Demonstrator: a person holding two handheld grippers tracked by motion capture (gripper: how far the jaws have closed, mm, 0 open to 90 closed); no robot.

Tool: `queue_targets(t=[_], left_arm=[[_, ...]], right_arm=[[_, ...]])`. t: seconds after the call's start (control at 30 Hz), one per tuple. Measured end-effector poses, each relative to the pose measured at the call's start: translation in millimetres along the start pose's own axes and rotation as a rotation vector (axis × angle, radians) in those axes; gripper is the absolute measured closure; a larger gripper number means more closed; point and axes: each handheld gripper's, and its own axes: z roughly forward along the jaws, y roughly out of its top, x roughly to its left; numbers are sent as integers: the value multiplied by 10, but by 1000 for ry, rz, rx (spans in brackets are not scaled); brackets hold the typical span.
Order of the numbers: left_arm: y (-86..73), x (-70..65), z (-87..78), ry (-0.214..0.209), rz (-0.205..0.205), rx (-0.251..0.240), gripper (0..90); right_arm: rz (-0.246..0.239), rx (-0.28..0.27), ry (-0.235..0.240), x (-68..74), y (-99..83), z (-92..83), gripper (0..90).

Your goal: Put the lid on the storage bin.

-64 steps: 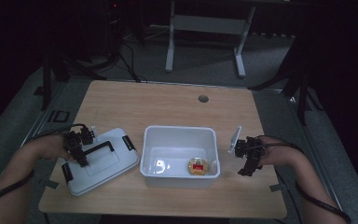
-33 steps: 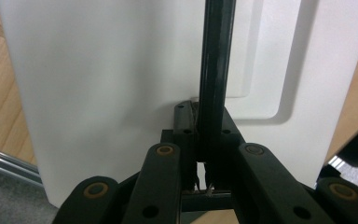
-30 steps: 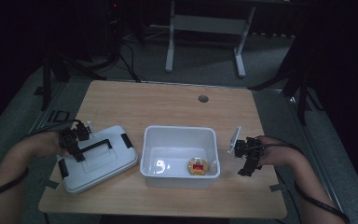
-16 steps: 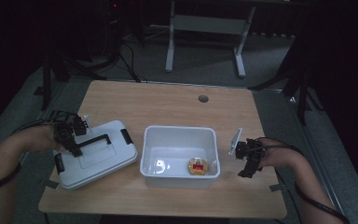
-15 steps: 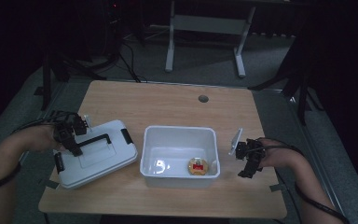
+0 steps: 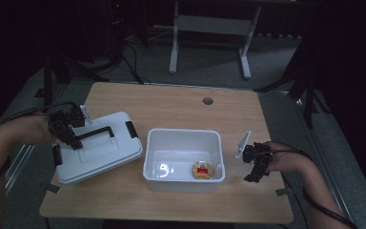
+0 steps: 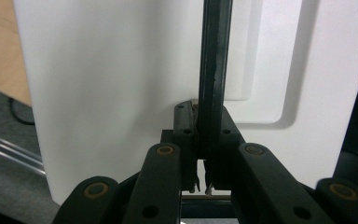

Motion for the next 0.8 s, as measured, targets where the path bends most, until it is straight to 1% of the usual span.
queue_targets(t=[0.17,0.2,0.23,0.27,0.3,0.33,0.37,0.4,0.43,0.47,0.53,0.57,0.63,0.67,0.7,0.73,0.77,0.8], left_arm=[[84,-68,-219,26,26,-3,837],[109,-81,-252,24,26,-5,837],[136,-96,-281,31,39,-4,837],[164,-108,-305,37,42,-9,837],[186,-115,-318,31,45,-11,837],[224,-137,-337,39,60,-14,837],[256,-148,-347,37,62,-18,837],[281,-159,-352,34,73,-17,837],[324,-185,-354,42,93,-19,837],[362,-195,-352,37,104,-14,837],[438,-225,-339,46,125,-12,837],[496,-241,-333,29,137,-9,837],[596,-268,-328,28,158,-16,837],[649,-286,-326,20,173,-13,837],[705,-303,-328,28,186,-14,837],[760,-320,-329,25,192,-18,837],[816,-341,-334,24,211,-19,837],[873,-363,-341,31,219,-31,837]], right_arm=[[1,2,-5,-1,22,-27,153],[-1,0,-5,-1,26,-33,153],[-1,-2,-7,-1,28,-38,154],[0,-3,-6,-4,29,-40,153],[1,-2,-6,-2,28,-41,153],[1,-1,-7,-1,27,-40,153],[4,-1,-5,0,24,-37,154],[5,1,-4,2,20,-33,153],[4,3,-4,3,16,-30,153],[5,3,-5,4,11,-25,153],[10,5,0,-1,3,-17,153],[8,8,1,-4,-1,-13,153],[15,7,2,-6,-10,-10,153],[20,7,3,-7,-18,-8,153],[22,7,2,-7,-26,-6,153],[23,7,2,-9,-35,-6,153],[24,6,2,-11,-46,-3,153],[29,8,1,-8,-55,-3,153]])
